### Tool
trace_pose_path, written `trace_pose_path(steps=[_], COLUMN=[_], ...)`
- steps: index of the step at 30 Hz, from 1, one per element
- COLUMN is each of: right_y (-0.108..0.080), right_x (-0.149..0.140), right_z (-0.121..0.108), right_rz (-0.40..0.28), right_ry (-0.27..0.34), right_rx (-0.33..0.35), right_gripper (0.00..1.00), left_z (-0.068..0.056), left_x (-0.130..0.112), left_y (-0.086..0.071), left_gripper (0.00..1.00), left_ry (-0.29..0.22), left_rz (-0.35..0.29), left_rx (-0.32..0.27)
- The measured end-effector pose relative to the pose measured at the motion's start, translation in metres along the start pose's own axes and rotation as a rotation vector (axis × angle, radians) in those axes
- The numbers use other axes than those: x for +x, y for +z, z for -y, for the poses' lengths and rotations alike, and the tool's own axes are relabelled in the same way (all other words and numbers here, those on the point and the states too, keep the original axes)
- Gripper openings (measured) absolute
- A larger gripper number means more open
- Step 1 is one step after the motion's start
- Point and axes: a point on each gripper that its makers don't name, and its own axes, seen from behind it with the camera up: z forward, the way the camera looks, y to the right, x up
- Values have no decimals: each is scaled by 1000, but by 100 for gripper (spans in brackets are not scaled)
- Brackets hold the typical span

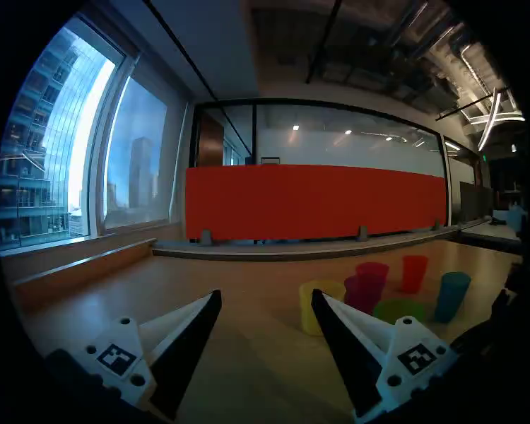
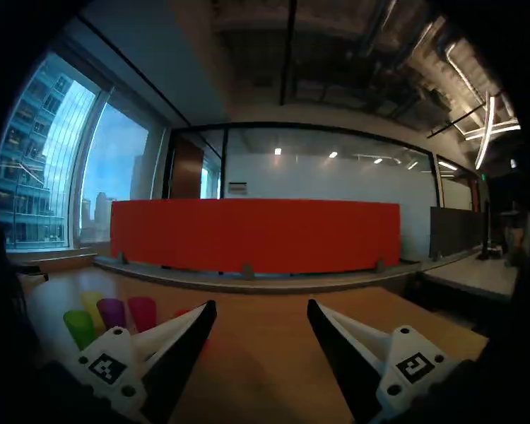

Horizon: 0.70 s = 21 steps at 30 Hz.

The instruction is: Pour water

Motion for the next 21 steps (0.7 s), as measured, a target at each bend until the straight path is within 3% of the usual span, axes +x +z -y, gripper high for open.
trace_pose_path(steps=[21], right_y=[-3], right_x=[-37], right_z=[-7], right_rz=[10], right_ry=[2], right_rx=[-11], right_gripper=[100], left_z=[0], left_x=[0], left_y=[0], left_gripper=[94], left_ry=[0], left_rz=[0], left_rx=[0])
